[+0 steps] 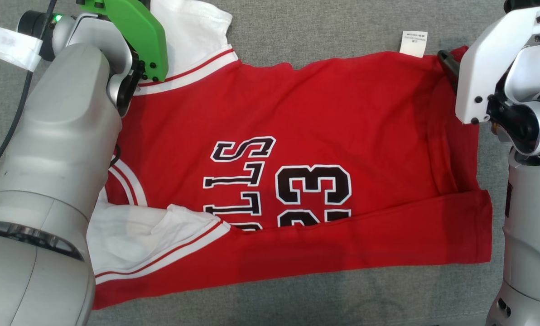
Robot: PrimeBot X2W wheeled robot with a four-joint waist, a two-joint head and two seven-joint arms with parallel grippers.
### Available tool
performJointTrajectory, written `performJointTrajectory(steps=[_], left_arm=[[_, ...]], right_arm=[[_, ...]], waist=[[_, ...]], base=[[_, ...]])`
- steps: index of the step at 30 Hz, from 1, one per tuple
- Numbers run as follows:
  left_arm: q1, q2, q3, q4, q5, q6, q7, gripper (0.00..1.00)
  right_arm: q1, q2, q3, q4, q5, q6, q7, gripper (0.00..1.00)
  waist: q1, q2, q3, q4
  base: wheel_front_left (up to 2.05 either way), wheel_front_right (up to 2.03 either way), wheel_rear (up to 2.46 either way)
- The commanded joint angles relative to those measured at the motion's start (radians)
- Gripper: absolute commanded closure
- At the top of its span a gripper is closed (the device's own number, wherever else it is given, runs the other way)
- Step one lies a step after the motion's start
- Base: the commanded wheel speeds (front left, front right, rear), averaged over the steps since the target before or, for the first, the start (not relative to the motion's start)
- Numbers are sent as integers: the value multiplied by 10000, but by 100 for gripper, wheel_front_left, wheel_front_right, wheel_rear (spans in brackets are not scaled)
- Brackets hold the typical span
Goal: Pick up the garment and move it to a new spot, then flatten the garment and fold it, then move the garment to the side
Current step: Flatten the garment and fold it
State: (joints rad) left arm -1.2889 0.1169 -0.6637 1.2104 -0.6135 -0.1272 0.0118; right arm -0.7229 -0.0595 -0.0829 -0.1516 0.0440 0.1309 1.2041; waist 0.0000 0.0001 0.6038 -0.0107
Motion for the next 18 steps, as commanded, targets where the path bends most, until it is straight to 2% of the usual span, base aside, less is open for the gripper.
performJointTrajectory(steps=[1,2,4,7,11,12,18], left_arm=[[209,-53,-129,160,-10,-57,216,100],[196,-49,-146,163,-24,-57,219,100],[168,-28,-175,172,-50,-57,226,100],[122,-5,-216,181,-79,-56,233,100],[87,-9,-284,192,-148,-54,249,100],[89,-11,-319,194,-185,-54,253,100],[66,4,-418,213,-279,-54,251,100]], right_arm=[[0,-40,-38,3,-21,-6,-22,9],[6,-38,-51,0,-32,-6,-27,17],[33,-27,-83,-30,7,-6,11,20],[43,-17,-147,-57,37,-6,80,18],[17,-7,-195,-10,-10,-6,81,32],[-4,3,-186,-4,-4,-6,62,52],[-225,23,-198,47,-16,-6,70,55]], waist=[[0,-1,31,7],[0,-1,45,9],[0,-1,70,1],[0,-1,105,-10],[0,-1,160,-15],[0,-1,186,-14],[0,-1,229,-2]], base=[[0,0,0],[0,0,0],[0,0,0],[0,0,0],[0,0,0],[0,0,0],[0,0,0]])
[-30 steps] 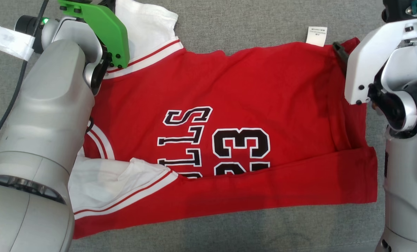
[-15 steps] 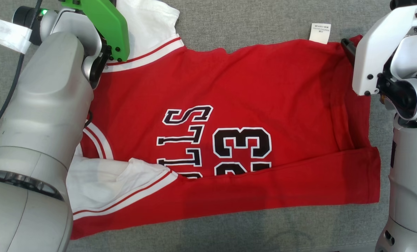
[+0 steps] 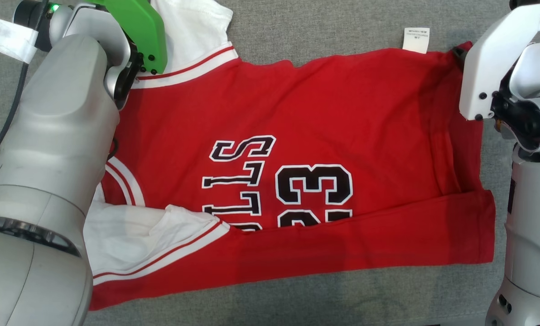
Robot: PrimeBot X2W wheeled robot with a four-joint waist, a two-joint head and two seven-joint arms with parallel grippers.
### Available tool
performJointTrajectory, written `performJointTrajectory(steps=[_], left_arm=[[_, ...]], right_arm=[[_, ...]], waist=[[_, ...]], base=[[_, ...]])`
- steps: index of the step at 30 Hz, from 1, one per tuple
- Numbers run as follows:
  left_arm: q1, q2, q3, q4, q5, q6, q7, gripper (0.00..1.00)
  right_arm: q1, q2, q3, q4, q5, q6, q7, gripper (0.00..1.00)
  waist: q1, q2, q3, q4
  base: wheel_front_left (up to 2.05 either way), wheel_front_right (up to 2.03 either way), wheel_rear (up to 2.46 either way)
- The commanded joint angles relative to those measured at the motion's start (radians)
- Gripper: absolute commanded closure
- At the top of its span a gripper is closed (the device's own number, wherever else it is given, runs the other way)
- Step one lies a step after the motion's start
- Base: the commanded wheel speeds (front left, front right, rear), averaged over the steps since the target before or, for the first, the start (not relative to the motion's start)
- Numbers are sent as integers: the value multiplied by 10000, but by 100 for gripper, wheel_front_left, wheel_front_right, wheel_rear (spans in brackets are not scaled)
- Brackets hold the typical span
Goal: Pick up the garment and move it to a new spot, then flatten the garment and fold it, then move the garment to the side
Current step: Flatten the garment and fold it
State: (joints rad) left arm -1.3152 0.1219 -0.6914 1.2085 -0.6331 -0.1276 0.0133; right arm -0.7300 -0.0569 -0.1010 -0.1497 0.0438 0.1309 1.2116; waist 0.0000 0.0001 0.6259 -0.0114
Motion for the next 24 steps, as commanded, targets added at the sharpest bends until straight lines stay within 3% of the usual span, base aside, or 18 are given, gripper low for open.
performJointTrajectory(steps=[1,6,10,12,14,24], left_arm=[[323,-40,-153,234,-97,-51,232,100],[289,-13,-222,257,-153,-42,254,100],[282,-10,-281,282,-198,-42,261,100],[279,-3,-305,289,-227,-42,260,100],[263,10,-331,296,-267,-40,252,100],[219,40,-96,182,-525,14,-468,100]], right_arm=[[-192,0,-17,48,-13,-6,28,55],[-400,13,26,141,183,-6,295,52],[-400,17,65,89,256,-6,482,56],[-324,16,69,41,261,-6,542,67],[-252,-12,70,13,263,-6,545,100],[-107,-154,-57,-50,243,-6,3,100]], waist=[[0,-1,17,8],[0,-1,75,22],[0,-1,102,17],[0,-1,108,9],[0,-1,118,-1],[0,-1,6,117]], base=[[0,0,0],[0,0,0],[0,0,0],[0,0,0],[0,0,0],[0,0,0]])
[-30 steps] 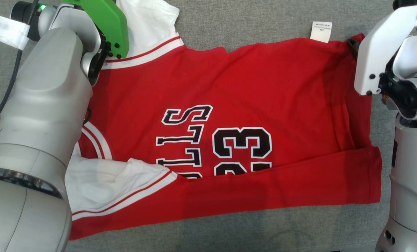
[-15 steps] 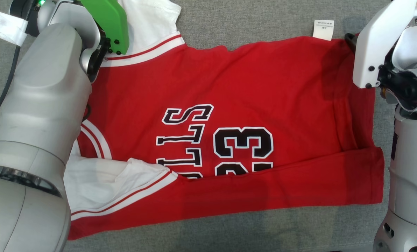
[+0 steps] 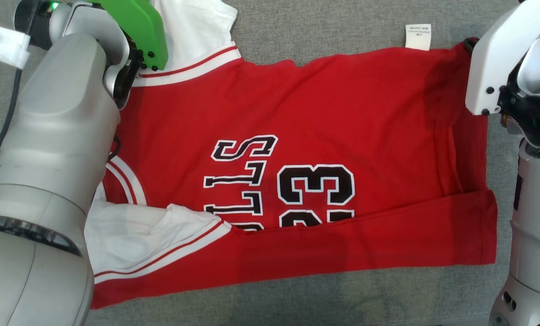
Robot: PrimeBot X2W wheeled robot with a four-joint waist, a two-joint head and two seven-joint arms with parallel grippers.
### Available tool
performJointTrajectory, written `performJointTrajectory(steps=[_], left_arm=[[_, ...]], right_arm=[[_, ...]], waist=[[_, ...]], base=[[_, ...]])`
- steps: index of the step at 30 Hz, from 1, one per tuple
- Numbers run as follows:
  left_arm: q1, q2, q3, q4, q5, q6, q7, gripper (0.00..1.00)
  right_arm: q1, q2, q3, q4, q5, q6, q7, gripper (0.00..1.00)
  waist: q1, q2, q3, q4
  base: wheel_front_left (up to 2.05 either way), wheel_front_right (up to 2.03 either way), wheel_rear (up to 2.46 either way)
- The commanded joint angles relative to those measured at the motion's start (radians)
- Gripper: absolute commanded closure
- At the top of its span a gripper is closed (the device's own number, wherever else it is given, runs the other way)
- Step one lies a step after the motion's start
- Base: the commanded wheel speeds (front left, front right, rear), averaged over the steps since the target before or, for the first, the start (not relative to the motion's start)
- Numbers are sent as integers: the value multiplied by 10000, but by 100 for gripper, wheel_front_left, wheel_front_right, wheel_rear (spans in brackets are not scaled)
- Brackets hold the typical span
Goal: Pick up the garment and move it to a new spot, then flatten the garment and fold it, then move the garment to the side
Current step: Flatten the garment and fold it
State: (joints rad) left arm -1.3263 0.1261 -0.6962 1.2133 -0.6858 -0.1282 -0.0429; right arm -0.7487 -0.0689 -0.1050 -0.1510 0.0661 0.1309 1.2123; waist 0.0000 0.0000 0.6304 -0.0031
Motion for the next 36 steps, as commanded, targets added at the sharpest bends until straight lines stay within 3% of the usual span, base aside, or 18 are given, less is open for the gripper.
performJointTrajectory(steps=[1,10,14,23,36], left_arm=[[327,15,38,99,-76,28,-86,100],[644,108,718,-465,-613,157,-1845,100],[1181,364,1134,-1477,-620,416,-2207,100],[4119,1086,2806,-6149,330,1532,-2215,100],[8775,1672,2928,-10587,671,2833,-2112,100]], right_arm=[[108,-36,-44,-32,40,-6,-121,100],[727,-237,-265,-190,325,-6,-1043,100],[1134,-418,-259,-331,569,-6,-1640,100],[1886,-824,-28,-158,999,-6,-3112,100],[3717,-2551,867,-819,2129,-6,-4131,100]], waist=[[0,0,-80,62],[0,0,-552,446],[0,0,-919,645],[0,0,-1509,877],[0,0,-2333,1169]], base=[[0,0,0],[0,0,0],[0,0,0],[0,0,0],[0,0,0]])
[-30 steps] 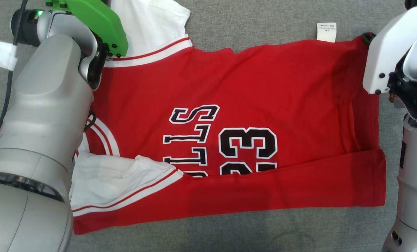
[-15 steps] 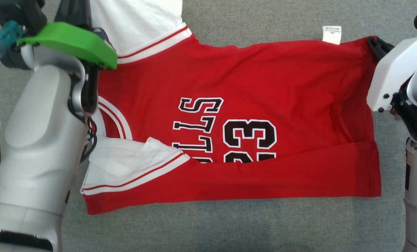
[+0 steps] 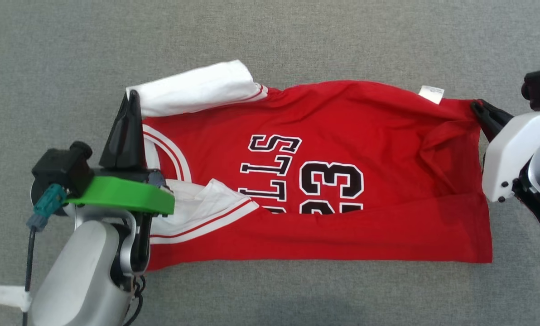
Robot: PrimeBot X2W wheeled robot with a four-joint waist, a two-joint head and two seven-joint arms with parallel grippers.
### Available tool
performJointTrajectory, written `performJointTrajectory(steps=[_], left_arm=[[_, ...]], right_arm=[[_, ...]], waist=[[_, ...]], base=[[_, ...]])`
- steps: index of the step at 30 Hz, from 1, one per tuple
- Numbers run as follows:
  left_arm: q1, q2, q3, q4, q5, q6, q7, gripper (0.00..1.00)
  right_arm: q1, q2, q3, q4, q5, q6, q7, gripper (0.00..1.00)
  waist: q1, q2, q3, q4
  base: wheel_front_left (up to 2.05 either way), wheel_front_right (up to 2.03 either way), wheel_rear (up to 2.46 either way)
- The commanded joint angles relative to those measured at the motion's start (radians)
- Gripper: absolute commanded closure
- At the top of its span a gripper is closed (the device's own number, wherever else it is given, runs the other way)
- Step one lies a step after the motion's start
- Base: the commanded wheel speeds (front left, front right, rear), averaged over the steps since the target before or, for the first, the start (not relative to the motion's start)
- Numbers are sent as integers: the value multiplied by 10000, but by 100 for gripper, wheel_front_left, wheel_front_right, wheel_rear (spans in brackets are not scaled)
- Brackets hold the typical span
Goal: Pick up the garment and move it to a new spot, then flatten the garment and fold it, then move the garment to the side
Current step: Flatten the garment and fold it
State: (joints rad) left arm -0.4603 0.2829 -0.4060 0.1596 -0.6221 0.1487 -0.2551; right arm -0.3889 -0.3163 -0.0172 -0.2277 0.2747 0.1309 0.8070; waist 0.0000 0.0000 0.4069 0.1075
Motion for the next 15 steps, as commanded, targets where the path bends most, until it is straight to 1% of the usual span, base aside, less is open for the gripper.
performJointTrajectory(steps=[1,4,5,9,15], left_arm=[[373,96,41,-292,-61,144,55,100],[1044,193,71,-879,-194,395,220,100],[1044,193,71,-879,-194,395,220,100],[1813,366,43,-1473,-257,713,483,100],[2650,445,95,-1796,-465,1060,754,100]], right_arm=[[264,-234,23,-114,110,-6,-104,100],[621,-635,92,-242,261,-6,-189,100],[621,-635,92,-242,261,-6,-189,100],[1047,-1124,428,-332,446,-6,-165,100],[1463,-2207,1300,-344,667,-7,-2,100]], waist=[[0,0,-136,76],[0,0,-250,67],[0,0,-250,67],[0,0,-411,25],[0,0,-634,24]], base=[[0,0,0],[0,0,0],[0,0,0],[0,0,0],[0,0,0]])
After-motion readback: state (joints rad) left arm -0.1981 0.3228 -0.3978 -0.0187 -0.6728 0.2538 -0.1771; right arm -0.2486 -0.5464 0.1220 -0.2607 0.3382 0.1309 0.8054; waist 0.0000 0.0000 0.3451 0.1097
